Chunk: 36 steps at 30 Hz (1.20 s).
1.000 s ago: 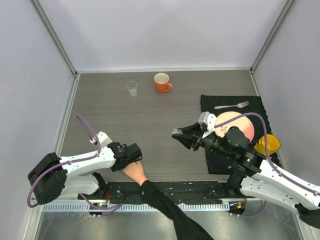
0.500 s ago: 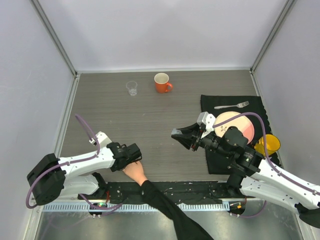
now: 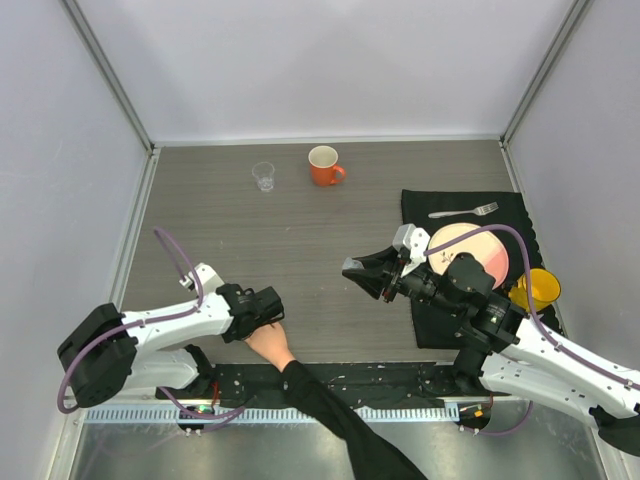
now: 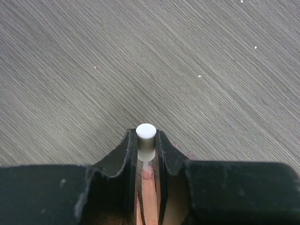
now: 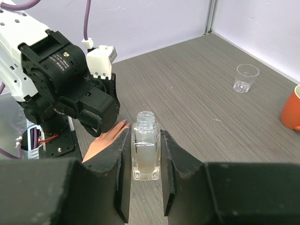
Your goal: Paint the nails
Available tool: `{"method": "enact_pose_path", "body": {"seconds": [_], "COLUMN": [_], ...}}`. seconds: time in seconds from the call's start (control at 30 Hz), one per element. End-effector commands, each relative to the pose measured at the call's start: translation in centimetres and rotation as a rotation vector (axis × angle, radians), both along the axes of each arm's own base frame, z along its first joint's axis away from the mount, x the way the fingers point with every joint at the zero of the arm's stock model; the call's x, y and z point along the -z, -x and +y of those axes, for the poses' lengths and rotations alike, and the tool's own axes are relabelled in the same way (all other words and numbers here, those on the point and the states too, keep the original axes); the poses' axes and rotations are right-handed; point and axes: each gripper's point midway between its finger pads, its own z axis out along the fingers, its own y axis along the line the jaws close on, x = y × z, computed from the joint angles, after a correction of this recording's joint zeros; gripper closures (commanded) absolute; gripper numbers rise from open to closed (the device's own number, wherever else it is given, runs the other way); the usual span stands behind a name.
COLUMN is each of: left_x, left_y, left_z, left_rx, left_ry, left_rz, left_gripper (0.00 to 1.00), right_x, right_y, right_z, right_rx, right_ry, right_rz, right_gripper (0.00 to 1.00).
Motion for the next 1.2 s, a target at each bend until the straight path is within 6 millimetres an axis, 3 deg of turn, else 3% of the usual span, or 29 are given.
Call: {"method": "enact_pose_path", "body": {"seconds": [0.0, 1.17], "left_x": [-0.78, 0.12], "left_y": [-0.91, -1.10], "left_z": [-0.47, 0.17], "left_rx": [-0.003, -0.025], "left_ry": [0.007, 0.013], "left_rz": [-0.037, -0.015], "left_gripper": [1.00, 1.00], "right_x": [-1.74, -1.60], "right_y": [-0.06, -0.28], "right_z": [0.01, 0.23], "right_rx": [0.001, 0.004], "right_ry": [-0.053, -0.045], "right_rz": [-0.040, -0.036], "right_gripper": [0.99, 0.99]}}
